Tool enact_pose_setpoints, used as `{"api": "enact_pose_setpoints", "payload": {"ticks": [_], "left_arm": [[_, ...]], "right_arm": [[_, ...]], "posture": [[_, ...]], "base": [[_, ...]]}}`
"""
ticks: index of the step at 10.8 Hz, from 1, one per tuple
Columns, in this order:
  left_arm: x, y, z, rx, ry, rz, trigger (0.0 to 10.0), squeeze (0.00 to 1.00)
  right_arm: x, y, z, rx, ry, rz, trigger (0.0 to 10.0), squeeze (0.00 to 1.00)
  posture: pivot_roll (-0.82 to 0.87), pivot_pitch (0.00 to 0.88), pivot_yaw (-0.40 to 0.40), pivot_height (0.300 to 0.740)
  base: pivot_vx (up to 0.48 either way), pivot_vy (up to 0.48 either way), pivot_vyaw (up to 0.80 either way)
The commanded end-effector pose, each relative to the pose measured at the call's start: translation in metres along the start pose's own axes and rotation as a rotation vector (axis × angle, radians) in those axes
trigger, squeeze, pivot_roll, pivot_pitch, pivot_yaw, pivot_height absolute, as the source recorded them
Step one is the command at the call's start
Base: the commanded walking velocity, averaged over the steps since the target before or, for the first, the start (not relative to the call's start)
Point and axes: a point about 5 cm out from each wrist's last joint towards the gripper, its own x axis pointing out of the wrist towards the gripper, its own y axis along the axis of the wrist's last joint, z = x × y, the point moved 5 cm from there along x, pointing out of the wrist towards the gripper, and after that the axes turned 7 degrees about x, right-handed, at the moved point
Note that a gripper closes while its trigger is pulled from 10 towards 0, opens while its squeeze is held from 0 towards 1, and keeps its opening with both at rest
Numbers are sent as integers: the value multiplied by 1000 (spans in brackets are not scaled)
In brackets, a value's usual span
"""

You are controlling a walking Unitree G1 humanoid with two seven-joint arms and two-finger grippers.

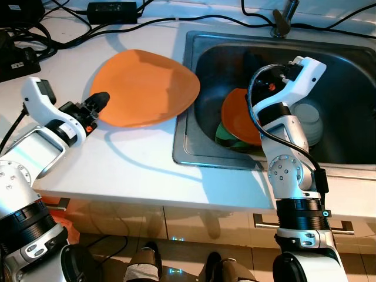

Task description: Kitchen organization

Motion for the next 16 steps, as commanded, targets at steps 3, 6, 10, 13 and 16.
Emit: {"api": "enact_pose_setpoints", "payload": {"ticks": [3,6,10,13,16], "left_arm": [[6,-25,-8,-16,35,-96,0,0],[7,-26,-7,-13,26,-87,0,0],[9,-25,-3,-11,10,-63,0,0],[10,5,21,-105,-82,187,0,0],[11,11,36,-177,-142,267,0,0]], "right_arm": [[-2,3,4,-14,-18,2,10000,0],[-3,2,6,-18,-25,0,10000,0],[-3,2,8,-22,-33,-2,10000,0],[-3,0,10,-21,-38,-6,10000,0],[-4,1,12,-27,-47,-6,10000,0]], "posture": [[160,232,-29,740],[154,235,-26,740],[155,233,-28,740],[155,226,-33,740],[147,222,-33,740]], "base": [[0,0,0],[0,0,0],[0,0,0],[0,0,0],[0,0,0]]}}
